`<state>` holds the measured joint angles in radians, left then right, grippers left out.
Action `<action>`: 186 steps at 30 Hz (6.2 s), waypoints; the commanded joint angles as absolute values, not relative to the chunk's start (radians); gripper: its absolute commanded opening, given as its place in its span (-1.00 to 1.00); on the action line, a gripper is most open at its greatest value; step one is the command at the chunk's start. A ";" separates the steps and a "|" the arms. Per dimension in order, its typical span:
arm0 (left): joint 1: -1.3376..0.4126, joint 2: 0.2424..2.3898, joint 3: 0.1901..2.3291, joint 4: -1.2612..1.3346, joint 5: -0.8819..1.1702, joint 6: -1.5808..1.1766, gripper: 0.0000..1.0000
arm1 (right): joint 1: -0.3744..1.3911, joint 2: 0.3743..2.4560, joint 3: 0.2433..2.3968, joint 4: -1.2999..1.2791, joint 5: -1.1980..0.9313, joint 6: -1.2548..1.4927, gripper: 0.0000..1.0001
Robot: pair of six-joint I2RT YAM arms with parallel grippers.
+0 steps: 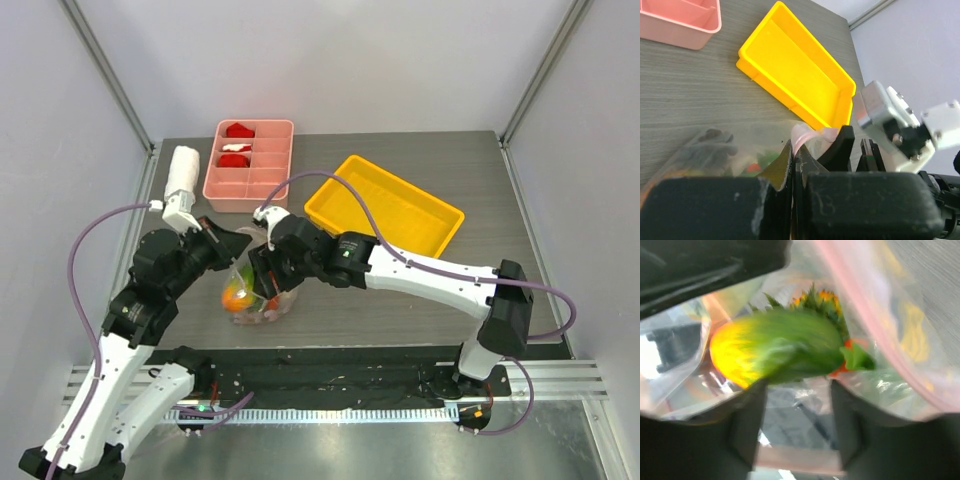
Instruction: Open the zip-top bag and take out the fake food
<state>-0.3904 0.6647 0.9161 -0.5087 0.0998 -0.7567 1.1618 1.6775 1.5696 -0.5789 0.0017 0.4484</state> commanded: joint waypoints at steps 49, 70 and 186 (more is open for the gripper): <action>-0.390 0.356 0.669 -0.592 -0.040 -0.844 -0.99 | 1.189 1.632 1.039 0.402 0.073 0.924 -0.97; -0.388 0.386 0.975 -0.667 -0.129 -0.758 -1.00 | 1.232 1.788 1.437 0.034 -0.173 0.643 -0.69; -0.391 0.374 0.752 -0.675 -0.117 -0.818 -0.99 | 1.097 1.641 1.465 -0.084 -0.091 0.483 -0.75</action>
